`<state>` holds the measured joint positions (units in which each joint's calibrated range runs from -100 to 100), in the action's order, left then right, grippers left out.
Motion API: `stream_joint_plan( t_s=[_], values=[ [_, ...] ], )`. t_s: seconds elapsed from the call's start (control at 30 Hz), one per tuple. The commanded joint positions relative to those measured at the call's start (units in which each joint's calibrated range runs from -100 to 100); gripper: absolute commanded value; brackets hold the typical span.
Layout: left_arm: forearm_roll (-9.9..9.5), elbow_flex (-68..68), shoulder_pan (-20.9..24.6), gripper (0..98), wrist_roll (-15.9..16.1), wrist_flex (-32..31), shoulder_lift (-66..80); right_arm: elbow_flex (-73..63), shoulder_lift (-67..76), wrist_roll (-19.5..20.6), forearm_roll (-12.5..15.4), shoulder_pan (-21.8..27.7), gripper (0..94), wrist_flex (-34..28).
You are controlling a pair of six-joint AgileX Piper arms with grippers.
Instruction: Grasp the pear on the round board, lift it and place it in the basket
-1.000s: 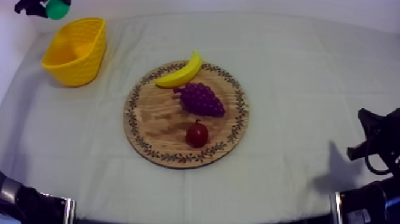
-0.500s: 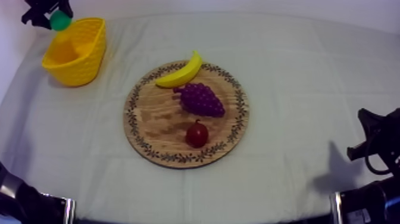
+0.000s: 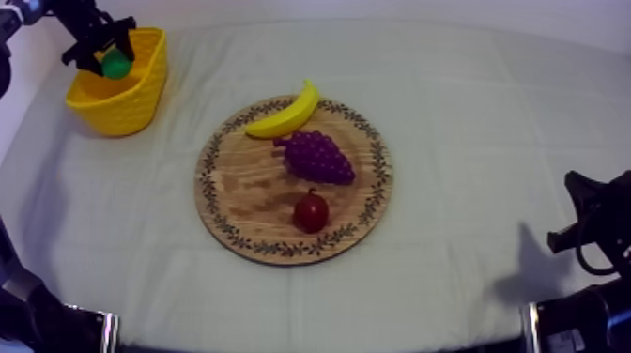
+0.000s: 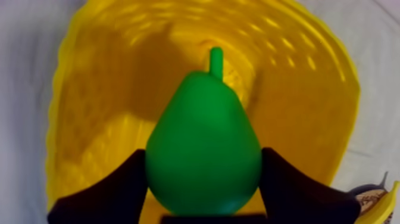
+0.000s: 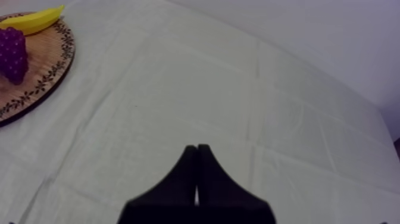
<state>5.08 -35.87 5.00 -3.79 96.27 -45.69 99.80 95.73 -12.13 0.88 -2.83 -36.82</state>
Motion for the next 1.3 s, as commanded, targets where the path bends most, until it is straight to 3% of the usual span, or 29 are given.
stream_joint_plan(
  t_s=[0.0,0.23,0.43,0.57,1.27],
  values=[
    [0.02,-0.44,0.04,61.2,0.03,-0.04,-1.08,-0.02,0.03,-0.01,0.02,-0.01,0.2,0.04],
    [0.08,-0.99,0.23,64.5,-0.06,-0.17,-2.31,-0.02,0.03,-0.01,0.02,-0.01,0.2,0.04],
    [0.40,-0.07,0.47,86.2,0.08,-0.23,-2.34,-0.02,0.03,-0.01,0.02,-0.01,0.2,0.04],
    [0.59,0.71,0.52,93.3,0.23,-0.29,-1.85,-0.02,0.03,-0.01,0.02,-0.01,0.2,0.04],
    [1.11,15.79,0.33,95.6,0.39,-0.48,17.26,-0.02,0.03,-0.01,0.02,-0.01,0.2,0.04]
  ],
)
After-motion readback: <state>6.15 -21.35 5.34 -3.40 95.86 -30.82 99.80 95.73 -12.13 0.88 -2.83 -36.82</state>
